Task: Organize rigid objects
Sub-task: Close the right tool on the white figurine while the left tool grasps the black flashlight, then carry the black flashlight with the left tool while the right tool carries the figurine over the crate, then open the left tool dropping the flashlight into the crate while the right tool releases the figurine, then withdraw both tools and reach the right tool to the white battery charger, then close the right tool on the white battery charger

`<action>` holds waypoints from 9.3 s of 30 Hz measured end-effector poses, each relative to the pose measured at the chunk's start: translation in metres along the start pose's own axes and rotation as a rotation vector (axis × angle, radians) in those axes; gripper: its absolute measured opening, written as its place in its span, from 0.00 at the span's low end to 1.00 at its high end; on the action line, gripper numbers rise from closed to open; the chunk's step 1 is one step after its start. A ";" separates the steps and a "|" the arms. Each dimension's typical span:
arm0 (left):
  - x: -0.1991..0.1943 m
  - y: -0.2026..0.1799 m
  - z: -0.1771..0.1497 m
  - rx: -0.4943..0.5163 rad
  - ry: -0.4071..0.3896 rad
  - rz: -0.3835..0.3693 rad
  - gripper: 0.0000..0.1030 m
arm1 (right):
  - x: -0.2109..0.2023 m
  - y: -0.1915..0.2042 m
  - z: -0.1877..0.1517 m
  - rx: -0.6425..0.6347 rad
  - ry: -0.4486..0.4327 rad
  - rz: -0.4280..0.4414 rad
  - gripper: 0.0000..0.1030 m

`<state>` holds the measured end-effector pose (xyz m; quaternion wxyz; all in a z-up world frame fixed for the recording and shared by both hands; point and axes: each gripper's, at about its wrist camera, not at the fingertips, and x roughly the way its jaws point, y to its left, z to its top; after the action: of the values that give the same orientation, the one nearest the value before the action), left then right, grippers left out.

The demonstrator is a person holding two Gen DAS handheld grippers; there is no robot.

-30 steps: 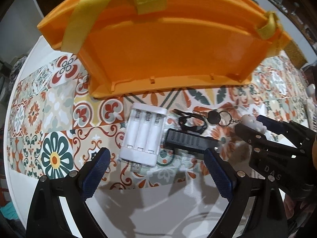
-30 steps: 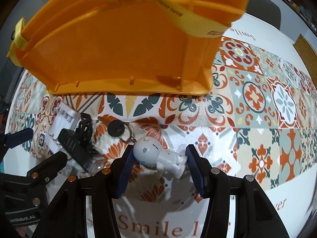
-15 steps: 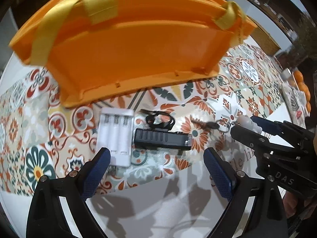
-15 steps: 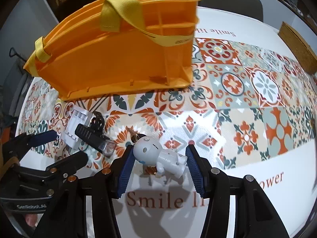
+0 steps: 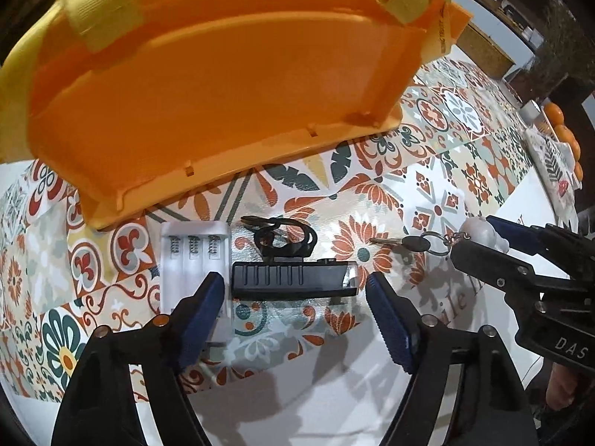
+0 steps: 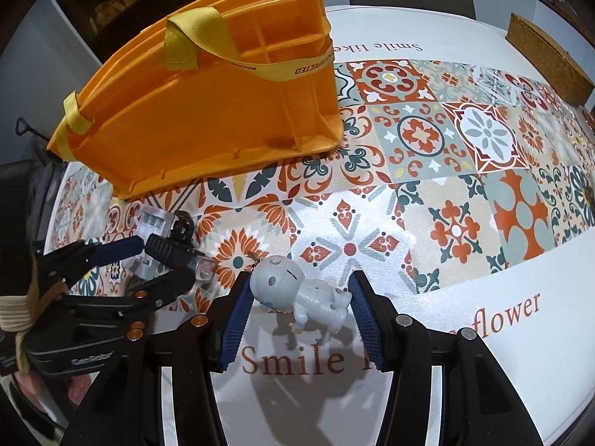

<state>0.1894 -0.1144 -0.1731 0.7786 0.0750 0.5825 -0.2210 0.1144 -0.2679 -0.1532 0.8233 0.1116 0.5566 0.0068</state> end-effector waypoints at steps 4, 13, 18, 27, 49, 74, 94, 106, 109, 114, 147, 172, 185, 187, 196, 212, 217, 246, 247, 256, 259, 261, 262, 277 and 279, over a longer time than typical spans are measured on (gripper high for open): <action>0.005 -0.002 0.002 0.006 0.012 0.010 0.73 | 0.001 -0.003 0.001 0.008 -0.001 0.003 0.52; 0.013 -0.008 0.005 0.022 -0.008 0.053 0.70 | 0.003 -0.006 0.003 0.012 0.005 -0.004 0.52; 0.014 -0.011 0.005 0.028 -0.023 0.075 0.70 | 0.005 -0.005 0.002 0.004 0.007 -0.012 0.52; -0.009 -0.006 0.001 -0.020 -0.063 0.076 0.70 | 0.000 -0.005 0.001 0.001 0.000 -0.006 0.52; -0.091 0.003 -0.006 -0.107 -0.255 0.061 0.70 | -0.044 0.021 0.013 -0.055 -0.084 0.028 0.52; -0.163 0.034 0.019 -0.160 -0.437 0.118 0.70 | -0.091 0.071 0.059 -0.175 -0.249 0.072 0.52; -0.200 0.051 0.054 -0.145 -0.538 0.155 0.70 | -0.123 0.110 0.105 -0.259 -0.386 0.103 0.52; -0.186 0.060 0.082 -0.147 -0.481 0.181 0.70 | -0.106 0.107 0.134 -0.234 -0.361 0.077 0.52; -0.181 0.060 0.088 -0.145 -0.470 0.205 0.70 | -0.099 0.105 0.143 -0.231 -0.349 0.060 0.52; -0.169 0.062 0.098 -0.151 -0.424 0.207 0.70 | -0.084 0.102 0.154 -0.215 -0.311 0.035 0.52; -0.145 0.098 0.089 -0.297 -0.261 0.356 0.94 | -0.050 0.106 0.152 -0.215 -0.209 0.032 0.52; -0.159 0.115 0.043 -0.396 -0.272 0.354 0.95 | -0.057 0.127 0.128 -0.227 -0.255 0.016 0.76; -0.176 0.100 0.006 -0.438 -0.292 0.395 0.95 | -0.088 0.132 0.094 -0.292 -0.294 0.071 0.76; -0.177 0.101 -0.001 -0.451 -0.294 0.381 0.95 | -0.091 0.132 0.088 -0.299 -0.297 0.079 0.76; -0.175 0.100 -0.033 -0.505 -0.279 0.402 0.95 | -0.098 0.138 0.059 -0.359 -0.295 0.112 0.79; -0.153 0.104 -0.079 -0.599 -0.214 0.446 0.95 | -0.057 0.153 0.031 -0.469 -0.183 0.138 0.87; -0.145 0.106 -0.094 -0.646 -0.211 0.480 0.95 | -0.038 0.159 0.026 -0.504 -0.131 0.137 0.90; -0.071 0.125 -0.130 -0.762 -0.036 0.516 0.95 | 0.067 0.176 0.011 -0.665 0.063 0.130 0.91; -0.068 0.126 -0.130 -0.761 -0.031 0.517 0.95 | 0.070 0.177 0.010 -0.670 0.071 0.125 0.91; -0.049 0.132 -0.127 -0.761 0.009 0.528 0.95 | 0.091 0.181 0.012 -0.708 0.099 0.112 0.91; -0.045 0.134 -0.127 -0.761 0.015 0.528 0.95 | 0.096 0.184 0.013 -0.726 0.100 0.113 0.91; -0.043 0.135 -0.126 -0.761 0.020 0.525 0.95 | 0.098 0.186 0.013 -0.740 0.098 0.116 0.91; -0.042 0.135 -0.126 -0.760 0.021 0.526 0.95 | 0.099 0.187 0.013 -0.747 0.098 0.116 0.91; -0.043 0.136 -0.123 -0.751 0.019 0.535 0.95 | 0.107 0.194 0.011 -0.763 0.060 0.098 0.86; -0.045 0.136 -0.123 -0.750 0.010 0.534 0.95 | 0.106 0.192 0.010 -0.747 0.061 0.098 0.86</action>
<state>0.1305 0.0646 -0.1878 0.7788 -0.0633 0.5863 0.2138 0.1860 -0.0685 -0.2097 0.7890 -0.1702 0.5339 0.2520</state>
